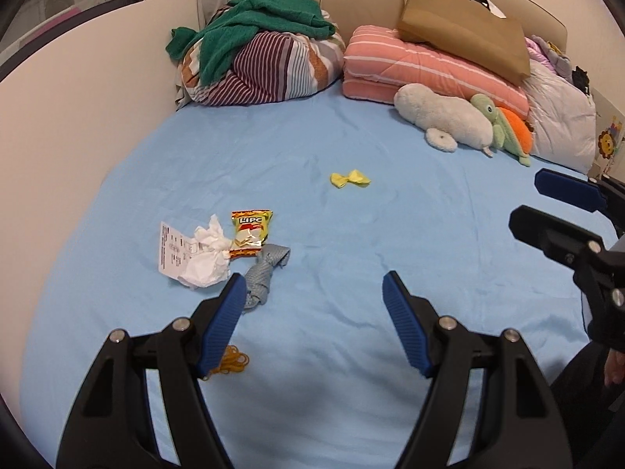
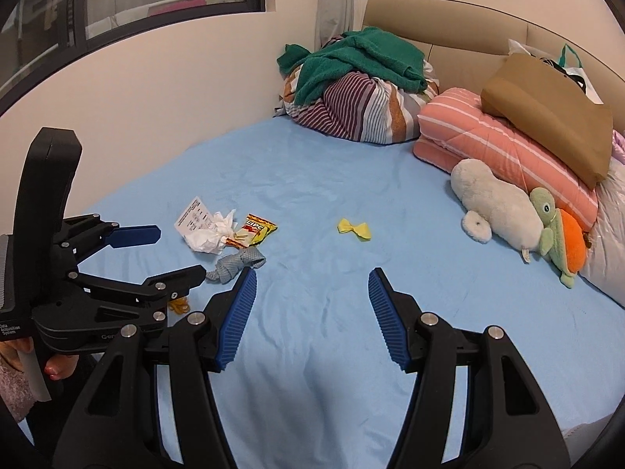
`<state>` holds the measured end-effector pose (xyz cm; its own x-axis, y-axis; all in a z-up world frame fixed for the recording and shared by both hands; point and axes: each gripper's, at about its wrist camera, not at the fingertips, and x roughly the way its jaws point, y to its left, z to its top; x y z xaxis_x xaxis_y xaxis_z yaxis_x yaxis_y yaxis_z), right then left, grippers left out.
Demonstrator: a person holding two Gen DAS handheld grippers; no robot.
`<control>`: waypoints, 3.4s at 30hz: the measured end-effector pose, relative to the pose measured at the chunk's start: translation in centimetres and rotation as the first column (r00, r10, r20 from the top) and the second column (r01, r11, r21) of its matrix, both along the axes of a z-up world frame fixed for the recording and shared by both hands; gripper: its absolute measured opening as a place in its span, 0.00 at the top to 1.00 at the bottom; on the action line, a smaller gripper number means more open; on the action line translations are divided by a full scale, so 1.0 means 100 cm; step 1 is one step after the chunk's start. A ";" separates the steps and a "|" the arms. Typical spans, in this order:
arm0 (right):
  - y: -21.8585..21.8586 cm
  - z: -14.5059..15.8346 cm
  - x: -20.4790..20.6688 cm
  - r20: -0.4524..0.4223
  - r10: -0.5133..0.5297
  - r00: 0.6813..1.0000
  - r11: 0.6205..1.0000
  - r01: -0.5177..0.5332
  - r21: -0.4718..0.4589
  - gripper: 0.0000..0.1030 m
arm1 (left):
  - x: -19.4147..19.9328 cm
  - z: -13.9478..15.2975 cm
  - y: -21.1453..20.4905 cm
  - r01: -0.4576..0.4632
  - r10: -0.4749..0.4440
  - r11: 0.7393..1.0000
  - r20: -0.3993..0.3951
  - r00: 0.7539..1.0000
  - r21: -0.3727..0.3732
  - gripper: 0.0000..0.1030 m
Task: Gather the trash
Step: 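Move both open tools back over the bed toward the yellow bow and grey cloth, then grasp the yellow bow with the right tool while the left tool grasps the grey knotted cloth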
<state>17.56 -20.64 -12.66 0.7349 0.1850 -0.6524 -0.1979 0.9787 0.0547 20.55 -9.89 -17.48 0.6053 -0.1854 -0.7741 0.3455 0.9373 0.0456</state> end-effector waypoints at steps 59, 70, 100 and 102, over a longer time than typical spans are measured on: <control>0.031 -0.173 0.225 -0.124 0.015 0.992 0.998 -0.023 -0.060 0.98 | 0.135 -0.109 -0.010 -0.008 0.012 0.998 -0.059 0.998 0.070 0.30; 0.051 -0.149 0.192 -0.114 0.055 0.992 0.998 -0.056 -0.014 0.98 | 0.104 -0.128 0.008 -0.038 0.049 0.995 -0.128 0.990 0.088 0.30; 0.055 -0.154 0.188 -0.128 0.089 0.988 0.996 -0.088 0.013 0.98 | 0.123 -0.148 0.018 -0.055 0.070 0.991 -0.123 0.990 0.119 0.74; 0.055 -0.154 0.188 -0.129 0.091 0.987 0.996 -0.090 0.015 0.98 | 0.122 -0.150 0.015 -0.050 0.067 0.989 -0.114 0.991 0.142 0.73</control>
<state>36.37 -15.12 -28.05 0.6245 0.2531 -0.7389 -0.2761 0.9565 0.0943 32.79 -8.38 -32.45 0.5144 -0.0384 -0.8567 0.3009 0.9436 0.1384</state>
